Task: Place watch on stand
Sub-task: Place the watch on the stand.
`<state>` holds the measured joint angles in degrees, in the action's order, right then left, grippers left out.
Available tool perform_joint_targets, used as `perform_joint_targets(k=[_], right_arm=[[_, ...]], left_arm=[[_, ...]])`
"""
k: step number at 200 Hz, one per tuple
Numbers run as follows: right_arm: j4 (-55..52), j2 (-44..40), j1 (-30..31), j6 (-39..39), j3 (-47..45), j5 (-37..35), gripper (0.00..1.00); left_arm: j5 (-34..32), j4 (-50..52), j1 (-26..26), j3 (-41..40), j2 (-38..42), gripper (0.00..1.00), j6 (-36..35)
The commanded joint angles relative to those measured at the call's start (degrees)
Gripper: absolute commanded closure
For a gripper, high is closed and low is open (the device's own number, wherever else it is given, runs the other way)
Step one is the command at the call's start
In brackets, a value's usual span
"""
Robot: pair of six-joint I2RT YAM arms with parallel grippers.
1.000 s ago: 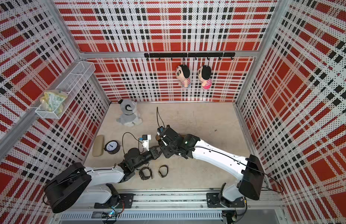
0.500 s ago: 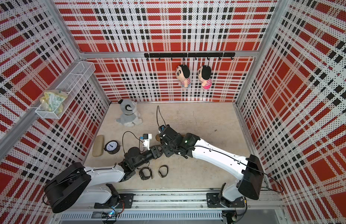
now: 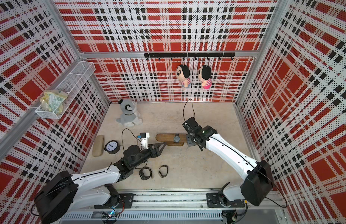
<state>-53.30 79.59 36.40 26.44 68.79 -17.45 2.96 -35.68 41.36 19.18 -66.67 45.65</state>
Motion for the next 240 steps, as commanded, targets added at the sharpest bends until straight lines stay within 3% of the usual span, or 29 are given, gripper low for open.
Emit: perform_joint_targets(k=[1, 56, 109, 240], right_arm=[[1.27, -1.06, -2.60, -0.68, -1.90, -1.60, 1.00], [10.31, 3.33, -5.01, -2.89, -3.38, 0.41, 1.00], [14.60, 8.48, -5.03, -3.48, -3.67, 0.81, 1.00], [20.58, 13.38, -5.15, -7.35, -3.60, 6.16, 1.00]], left_arm=[[-2.80, 5.23, -2.16, 0.34, 2.15, 0.28, -2.66], [0.96, 6.15, -10.66, -0.90, 3.92, 0.37, -2.66], [4.97, 6.50, -16.15, 0.48, 0.67, 0.48, -3.63], [8.73, 5.76, -17.75, 8.65, -14.18, 0.57, -6.07]])
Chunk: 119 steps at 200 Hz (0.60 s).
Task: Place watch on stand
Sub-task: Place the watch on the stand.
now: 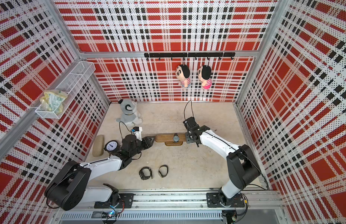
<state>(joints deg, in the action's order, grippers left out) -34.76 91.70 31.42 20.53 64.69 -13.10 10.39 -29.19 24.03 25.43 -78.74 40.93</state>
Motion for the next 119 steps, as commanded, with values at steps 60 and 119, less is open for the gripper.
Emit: perform_joint_targets(k=[60, 119], right_arm=[[3.08, 1.68, -0.08, -1.90, -0.44, 6.16, 1.00], [2.52, 2.09, 1.37, -2.43, 0.97, 7.57, 0.89]], left_arm=[[2.18, -4.10, 0.02, 3.92, -7.40, 0.61, 0.11], [0.88, -4.78, 1.76, 5.20, -9.79, 0.61, 0.90]])
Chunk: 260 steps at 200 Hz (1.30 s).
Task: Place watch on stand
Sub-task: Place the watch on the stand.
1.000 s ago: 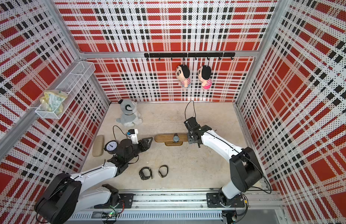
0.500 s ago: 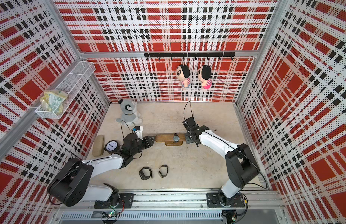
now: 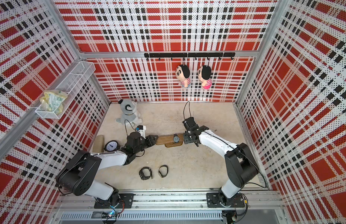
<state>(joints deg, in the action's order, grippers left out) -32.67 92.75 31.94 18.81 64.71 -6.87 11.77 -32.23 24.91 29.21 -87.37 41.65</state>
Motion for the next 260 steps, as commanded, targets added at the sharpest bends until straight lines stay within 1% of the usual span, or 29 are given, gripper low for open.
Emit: perform_joint_targets(k=[1, 17, 30, 48, 61, 92, 111, 139, 165, 178, 193, 224, 249, 260], right_arm=[[0.41, 1.03, 0.84, -0.75, 0.95, 1.34, 0.88], [0.32, 0.94, 1.17, -0.80, 1.08, 1.52, 0.83], [0.16, 0.81, 1.36, -0.75, 1.20, 1.53, 0.73], [0.06, 0.30, 1.39, -0.58, 1.22, 2.01, 0.64], [-0.03, -0.06, 1.45, -0.44, 1.21, 2.19, 0.50], [-0.69, -1.54, 1.45, -0.44, 1.38, 3.18, 0.30], [-1.09, -2.31, 1.46, -0.22, 1.50, 2.95, 0.15], [-2.42, -2.90, 1.45, 0.34, 1.81, 2.53, 0.06], [-3.15, -4.37, 1.45, 0.95, 1.99, 2.06, 0.03], [-3.98, -5.46, 1.46, 1.29, 2.34, 1.57, 0.03], [-4.97, -7.25, 1.45, 1.76, 2.62, 0.72, 0.04], [-7.18, -11.50, 1.45, 2.70, 1.65, 0.81, 0.08], [-8.21, -15.72, 1.47, 3.75, -1.10, 1.87, 0.10], [-8.72, -17.51, 1.45, 4.25, -2.28, 2.76, 0.11]], left_arm=[[-0.51, -1.76, 0.87, 1.44, -1.23, 0.61, 0.18], [-0.65, -1.98, 1.18, 1.77, -1.87, 0.61, 0.36], [-0.87, -2.12, 1.38, 1.98, -2.12, 0.62, 0.43], [-1.22, -2.22, 1.50, 2.33, -2.49, 0.62, 0.45], [-1.38, -2.23, 1.55, 2.51, -2.64, 0.62, 0.45], [-1.99, -2.27, 1.55, 2.86, -2.24, 0.62, 0.54], [-2.44, -2.30, 1.63, 3.13, -2.10, 0.62, 0.45], [-3.05, -2.22, 1.86, 3.39, -1.64, 0.59, 0.45], [-3.84, -2.23, 1.81, 3.48, -0.75, 0.56, 0.03], [-4.66, -2.23, 1.81, 3.40, 0.07, 0.51, -0.29], [-5.84, -2.14, 1.81, 3.22, 1.15, 0.48, -0.72], [-9.21, 0.08, 1.90, 2.96, 4.89, 0.34, -2.54], [-12.51, 4.35, 2.08, 2.38, 9.28, 0.25, -4.69], [-13.98, 6.31, 2.33, 1.87, 11.70, 0.23, -5.49]])
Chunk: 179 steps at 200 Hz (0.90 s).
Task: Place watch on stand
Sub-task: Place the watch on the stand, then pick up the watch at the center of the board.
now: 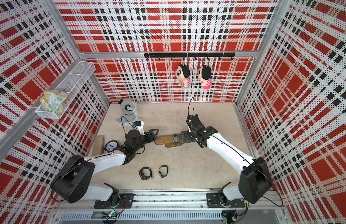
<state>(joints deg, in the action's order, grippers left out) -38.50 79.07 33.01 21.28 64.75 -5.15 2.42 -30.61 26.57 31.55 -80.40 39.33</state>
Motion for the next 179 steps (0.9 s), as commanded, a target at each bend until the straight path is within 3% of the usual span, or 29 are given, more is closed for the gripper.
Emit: perform_joint_targets(k=[1, 29, 78, 103, 135, 179], right_arm=[[-2.89, -3.96, 0.38, 1.81, -2.47, 1.20, 0.11], [-2.73, -8.38, 0.39, 3.08, -5.85, 4.90, 0.14], [0.44, -13.10, 1.96, 6.96, -11.01, 12.83, 0.22], [0.56, -12.89, 6.52, 9.58, -11.99, 12.68, 0.27], [3.49, -10.69, 13.52, 15.60, -14.75, 13.61, 0.41], [7.46, -3.35, 21.67, 17.51, -15.39, 12.87, 0.43]], left_arm=[[-4.70, 4.91, 0.67, -0.54, 4.99, 0.23, -3.28], [-8.62, 9.84, 1.71, -2.97, 11.44, 0.10, -4.68], [-13.10, 17.49, 4.27, -8.47, 22.71, 0.06, -2.64], [-14.43, 19.83, 6.00, -11.18, 27.42, 0.05, -0.43], [-14.68, 22.19, 7.99, -13.67, 30.50, 0.05, 2.32], [-15.85, 24.62, 12.53, -15.55, 31.99, 0.05, 6.28]])
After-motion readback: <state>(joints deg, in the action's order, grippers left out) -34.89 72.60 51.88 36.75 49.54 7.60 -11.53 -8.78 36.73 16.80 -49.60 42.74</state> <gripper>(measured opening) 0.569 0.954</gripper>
